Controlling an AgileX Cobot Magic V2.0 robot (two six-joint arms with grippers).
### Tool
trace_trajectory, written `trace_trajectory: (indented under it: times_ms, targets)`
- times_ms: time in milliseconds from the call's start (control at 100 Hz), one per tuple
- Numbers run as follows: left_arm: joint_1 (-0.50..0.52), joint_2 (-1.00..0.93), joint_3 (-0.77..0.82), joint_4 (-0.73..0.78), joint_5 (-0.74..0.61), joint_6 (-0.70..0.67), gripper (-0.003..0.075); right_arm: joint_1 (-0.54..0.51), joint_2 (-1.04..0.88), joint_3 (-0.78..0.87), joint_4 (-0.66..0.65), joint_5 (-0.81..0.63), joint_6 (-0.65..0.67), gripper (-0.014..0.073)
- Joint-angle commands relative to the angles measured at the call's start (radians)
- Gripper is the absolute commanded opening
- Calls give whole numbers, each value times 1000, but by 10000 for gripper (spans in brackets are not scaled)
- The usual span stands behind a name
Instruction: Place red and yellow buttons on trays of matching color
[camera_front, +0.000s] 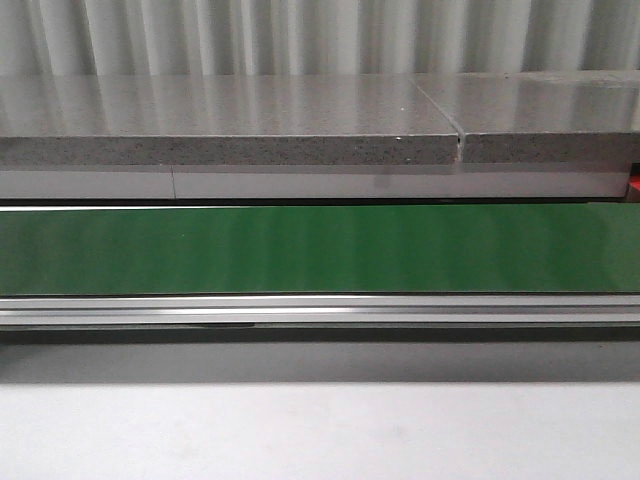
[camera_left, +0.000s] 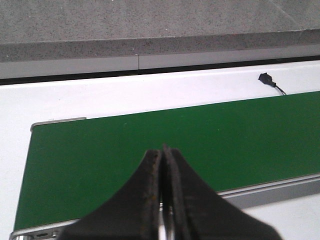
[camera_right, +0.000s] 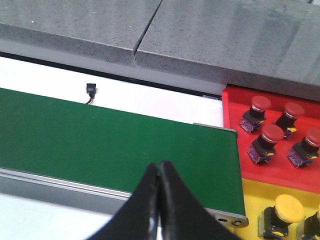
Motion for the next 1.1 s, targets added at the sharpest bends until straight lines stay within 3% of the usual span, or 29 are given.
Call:
trace_trajectory:
  times_ms: [0, 370, 640, 1090]
  targets:
    - [-8, 1, -28, -22, -59, 0, -20, 1, -3, 9, -25, -122, -8, -68]
    - [-8, 1, -28, -22, -59, 0, -20, -2, -194, 289, -55, -399, -6, -68]
    - [-8, 1, -28, -22, -59, 0, -20, -42, -335, 447, -54, -458, 40, -68]
    - [-8, 1, -28, -22, -59, 0, -20, -43, -334, 556, -54, -628, 69, -68]
